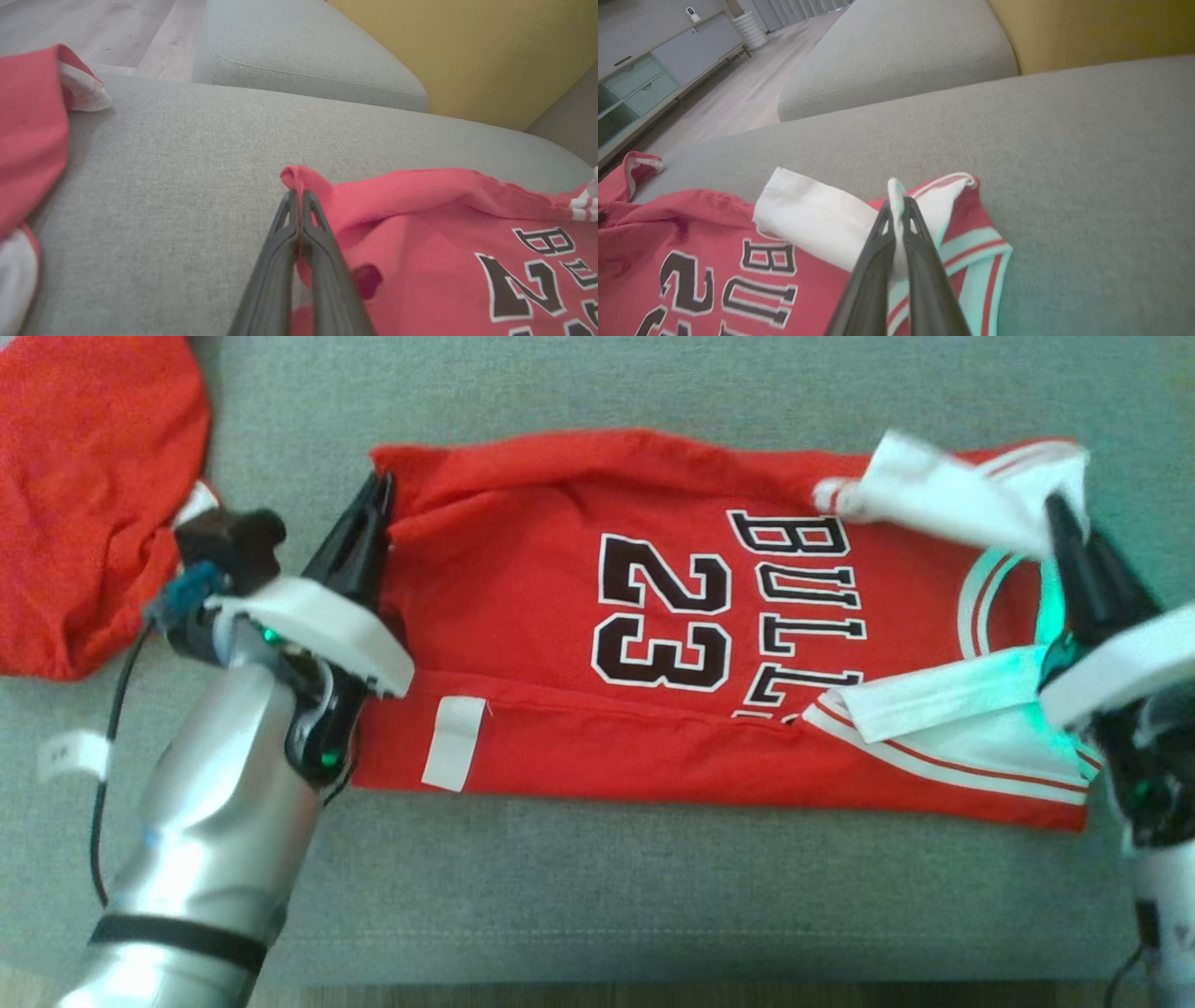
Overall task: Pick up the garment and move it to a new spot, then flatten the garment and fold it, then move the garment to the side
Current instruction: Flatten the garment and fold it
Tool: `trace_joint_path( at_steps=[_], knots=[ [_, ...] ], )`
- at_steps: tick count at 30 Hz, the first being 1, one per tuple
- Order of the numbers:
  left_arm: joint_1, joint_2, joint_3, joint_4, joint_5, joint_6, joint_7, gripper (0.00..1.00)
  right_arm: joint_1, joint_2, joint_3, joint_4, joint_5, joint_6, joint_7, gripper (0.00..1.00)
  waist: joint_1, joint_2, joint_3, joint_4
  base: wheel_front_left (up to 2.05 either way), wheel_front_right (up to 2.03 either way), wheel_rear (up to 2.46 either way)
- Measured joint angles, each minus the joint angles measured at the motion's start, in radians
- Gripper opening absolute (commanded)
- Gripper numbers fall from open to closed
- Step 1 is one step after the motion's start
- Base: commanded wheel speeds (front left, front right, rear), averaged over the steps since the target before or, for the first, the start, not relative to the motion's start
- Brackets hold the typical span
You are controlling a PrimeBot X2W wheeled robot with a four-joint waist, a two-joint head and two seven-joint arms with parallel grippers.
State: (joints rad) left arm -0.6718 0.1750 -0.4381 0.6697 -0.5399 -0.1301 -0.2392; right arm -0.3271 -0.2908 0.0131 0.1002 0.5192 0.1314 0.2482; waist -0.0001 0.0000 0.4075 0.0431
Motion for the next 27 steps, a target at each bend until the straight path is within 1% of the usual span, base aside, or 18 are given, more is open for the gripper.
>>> trace_joint_path(
  at_steps=[7,9,10,16,21,23,24,25,26,27],
  knots=[
    [0.136,0.049,0.001,-0.144,0.000,0.042,0.000,0.00,0.149,0.065,-0.041,-0.092,-0.004,0.000,0.005,0.00,0.0000,0.0000,-0.030,-0.018,0.00,0.00,0.00],
    [0.171,0.071,0.001,-0.195,0.007,0.061,-0.001,0.00,0.190,0.085,-0.054,-0.116,-0.009,0.000,0.009,0.00,0.0000,0.0000,-0.038,-0.022,0.00,0.00,0.00],
    [0.186,0.079,0.002,-0.219,0.008,0.063,-0.001,0.00,0.210,0.094,-0.063,-0.127,-0.011,0.000,0.016,0.00,0.0000,0.0000,-0.042,-0.023,0.00,0.00,0.00],
    [0.284,0.121,0.002,-0.375,0.012,0.106,0.002,0.00,0.304,0.139,-0.097,-0.188,-0.019,0.000,0.031,0.00,0.0000,0.0000,-0.060,-0.029,0.00,0.00,0.00],
    [0.363,0.149,0.002,-0.447,0.011,0.137,0.053,0.00,0.346,0.161,-0.099,-0.210,-0.030,0.000,0.050,0.00,0.0000,0.0000,-0.069,-0.036,0.00,0.00,0.00],
    [0.404,0.155,0.002,-0.464,0.000,0.143,0.077,0.00,0.365,0.167,-0.099,-0.217,-0.038,0.000,0.057,0.00,0.0000,0.0000,-0.071,-0.038,0.00,0.00,0.00],
    [0.422,0.155,0.001,-0.468,-0.006,0.148,0.087,0.15,0.372,0.171,-0.098,-0.217,-0.042,0.000,0.063,0.02,0.0000,0.0000,-0.072,-0.038,0.00,0.00,0.00],
    [0.434,0.155,0.000,-0.469,-0.016,0.148,0.102,0.30,0.381,0.177,-0.097,-0.220,-0.050,0.000,0.069,0.31,0.0000,0.0000,-0.072,-0.038,0.00,0.00,0.00],
    [0.444,0.155,-0.001,-0.469,-0.027,0.148,0.109,0.62,0.387,0.183,-0.096,-0.221,-0.055,0.000,0.068,0.58,0.0000,0.0000,-0.072,-0.037,0.00,0.00,0.00],
    [0.448,0.154,-0.002,-0.469,-0.035,0.152,0.119,1.00,0.393,0.186,-0.096,-0.221,-0.067,0.000,0.068,1.00,0.0000,0.0000,-0.072,-0.036,0.00,0.00,0.00]
  ],
)
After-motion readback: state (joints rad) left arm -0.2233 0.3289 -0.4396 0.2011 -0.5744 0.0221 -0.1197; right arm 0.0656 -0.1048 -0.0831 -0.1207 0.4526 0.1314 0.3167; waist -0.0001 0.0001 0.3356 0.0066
